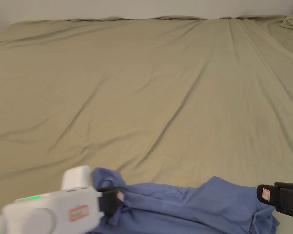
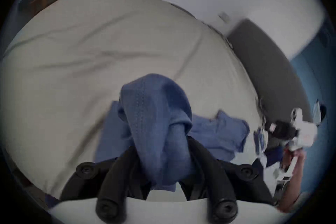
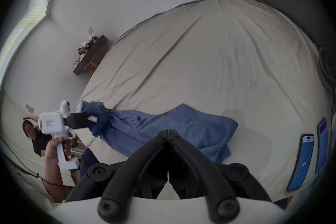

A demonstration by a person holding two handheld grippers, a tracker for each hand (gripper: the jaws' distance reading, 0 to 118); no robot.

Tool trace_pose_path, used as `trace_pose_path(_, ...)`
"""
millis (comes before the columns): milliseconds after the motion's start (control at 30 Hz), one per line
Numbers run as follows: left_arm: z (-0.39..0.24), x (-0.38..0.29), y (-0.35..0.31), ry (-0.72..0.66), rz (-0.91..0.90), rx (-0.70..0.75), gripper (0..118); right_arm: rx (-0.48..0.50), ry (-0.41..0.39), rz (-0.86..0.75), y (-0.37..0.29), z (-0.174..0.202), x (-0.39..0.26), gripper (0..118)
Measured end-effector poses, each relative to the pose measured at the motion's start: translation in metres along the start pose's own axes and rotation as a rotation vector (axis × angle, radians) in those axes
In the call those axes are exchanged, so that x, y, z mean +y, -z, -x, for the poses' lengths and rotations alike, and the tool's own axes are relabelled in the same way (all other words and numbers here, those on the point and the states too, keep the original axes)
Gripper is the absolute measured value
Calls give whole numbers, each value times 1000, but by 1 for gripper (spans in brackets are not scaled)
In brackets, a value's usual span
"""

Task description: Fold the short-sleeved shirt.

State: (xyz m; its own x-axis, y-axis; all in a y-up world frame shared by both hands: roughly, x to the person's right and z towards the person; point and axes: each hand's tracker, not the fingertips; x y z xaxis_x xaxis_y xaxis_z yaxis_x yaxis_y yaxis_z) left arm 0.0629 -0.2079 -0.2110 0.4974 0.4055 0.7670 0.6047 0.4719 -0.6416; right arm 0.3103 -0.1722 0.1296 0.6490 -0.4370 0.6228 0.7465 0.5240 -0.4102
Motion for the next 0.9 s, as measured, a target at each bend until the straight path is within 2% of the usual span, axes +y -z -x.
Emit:
trace_pose_path(67, -15, -11, 33, -1, 62, 69, 24, -6, 1, 9, 2, -1, -1, 2)
trace_pose_path(133, -21, -22, 57, 13, 56, 70, 80, -17, 0, 20, 2, -3, -2, 2)
trace_pose_path(167, -18, -25, 62, 5, 53, 53, 101, -19, -3, 22, 2, -5, -3, 2)
trace_pose_path(200, -15, -24, 61, -46, 44, -43, 115, -21, -3, 24, 2, -6, -4, 2)
trace_pose_path(333, -1, -13, 16, -194, -45, -213, 118, -17, 11, 28, 1, -15, -7, 2)
trace_pose_path(467, 25, 5, -41, -255, -121, -209, 118, -8, 51, 19, 4, -25, -10, 2)
trace_pose_path(500, 30, 5, -49, -237, -163, -144, 111, -3, 62, 18, 5, -26, -11, 2)
trace_pose_path(533, 36, 7, -54, -207, -195, -64, 96, 2, 69, 18, 6, -25, -11, 2)
trace_pose_path(567, 37, 6, -49, -148, -203, 54, 67, 5, 71, 17, 6, -24, -11, 2)
trace_pose_path(600, 36, 5, -41, -89, -177, 141, 12, 7, 70, 16, 6, -23, -12, 2)
trace_pose_path(633, 35, 4, -31, -60, -135, 179, 4, 12, 66, 16, 7, -22, -12, 2)
trace_pose_path(667, 29, 2, -18, -39, -97, 151, 4, 15, 58, 19, 7, -20, -12, 2)
trace_pose_path(733, 22, -5, 6, -71, -16, -12, 4, 16, 41, 21, 6, -16, -12, 2)
trace_pose_path(800, -5, -16, 34, -21, 67, 13, 4, 15, 35, 19, 3, -14, -11, 2)
trace_pose_path(900, -54, -36, 65, 106, 90, -20, 4, 15, 41, 10, -2, -14, -11, 2)
